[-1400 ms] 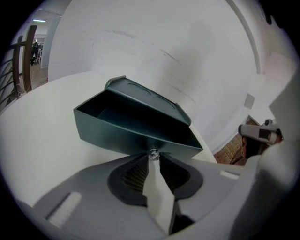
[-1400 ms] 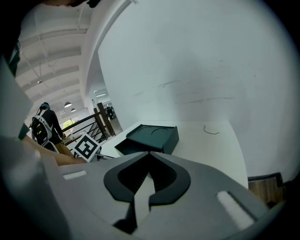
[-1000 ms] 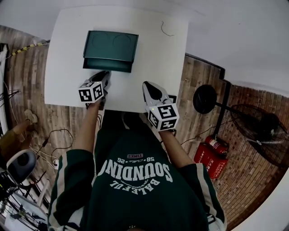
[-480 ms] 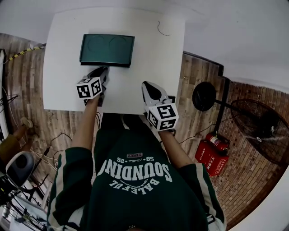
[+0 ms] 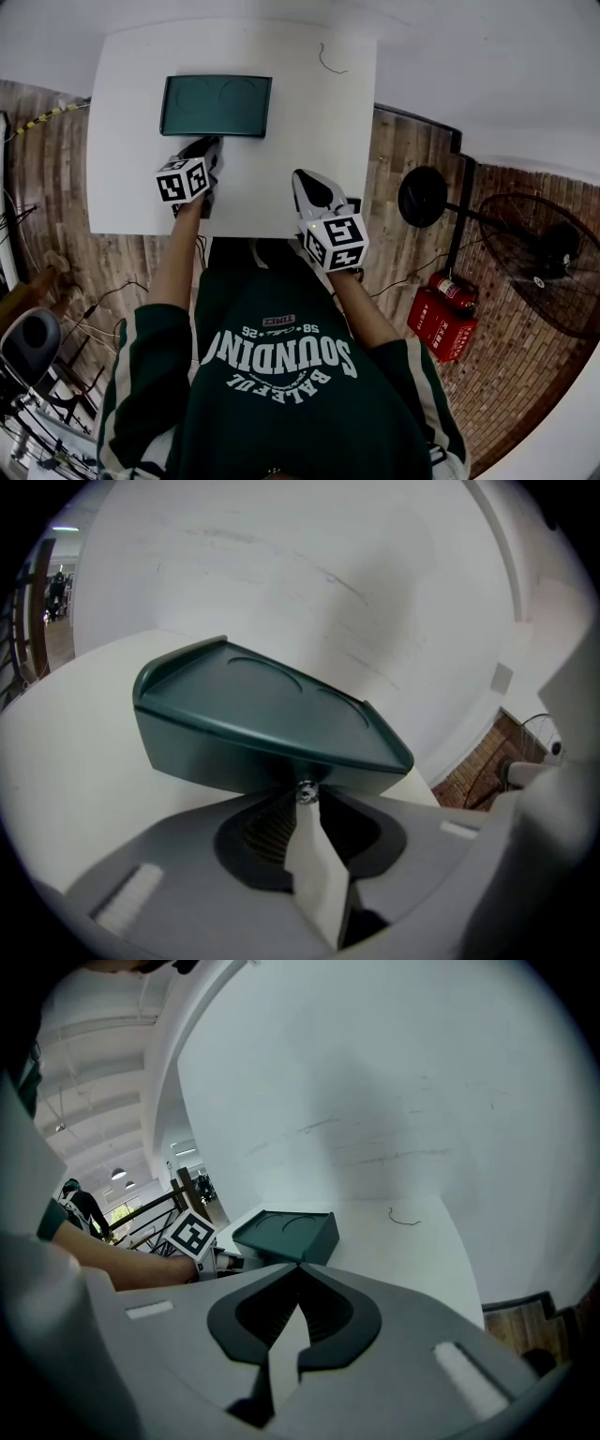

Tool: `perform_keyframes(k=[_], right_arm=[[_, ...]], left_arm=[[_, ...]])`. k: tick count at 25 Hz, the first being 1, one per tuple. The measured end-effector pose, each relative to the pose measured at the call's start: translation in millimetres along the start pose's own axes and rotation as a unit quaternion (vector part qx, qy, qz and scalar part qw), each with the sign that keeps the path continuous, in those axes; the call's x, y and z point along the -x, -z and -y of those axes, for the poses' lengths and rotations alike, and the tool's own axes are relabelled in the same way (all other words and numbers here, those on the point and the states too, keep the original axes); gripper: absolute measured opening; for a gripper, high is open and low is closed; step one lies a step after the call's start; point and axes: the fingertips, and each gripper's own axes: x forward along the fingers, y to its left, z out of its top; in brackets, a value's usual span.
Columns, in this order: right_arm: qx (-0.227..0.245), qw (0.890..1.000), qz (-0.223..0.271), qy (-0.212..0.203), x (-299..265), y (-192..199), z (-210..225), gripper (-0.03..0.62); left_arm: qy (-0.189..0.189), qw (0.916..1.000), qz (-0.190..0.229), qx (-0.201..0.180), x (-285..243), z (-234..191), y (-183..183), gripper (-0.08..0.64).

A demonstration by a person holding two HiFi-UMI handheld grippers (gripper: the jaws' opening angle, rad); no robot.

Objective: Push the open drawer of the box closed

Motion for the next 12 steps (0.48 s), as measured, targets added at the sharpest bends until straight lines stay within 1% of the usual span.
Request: perform_keyframes(k=[4, 10, 12], right_arm=[[0.003, 1.0, 0.005, -0.003, 3.7, -2.8, 0.8, 0.002], [0.018, 1.0, 0.013, -0.021, 5.9, -10.5, -11.0, 0.002], [0.023, 0.999, 0.019, -0.03, 6.7, -15.0, -15.9, 0.002]], left_arm=[[0.0, 1.0, 0.004, -0.008, 6.6, 7.2, 1.8, 0.13], [-0.013, 0.9994, 0.025, -0.019, 40.1, 17.9, 14.7, 0.13], [-0.013, 0.9991, 0.032, -0.026, 52.1, 24.7, 15.9, 0.113]])
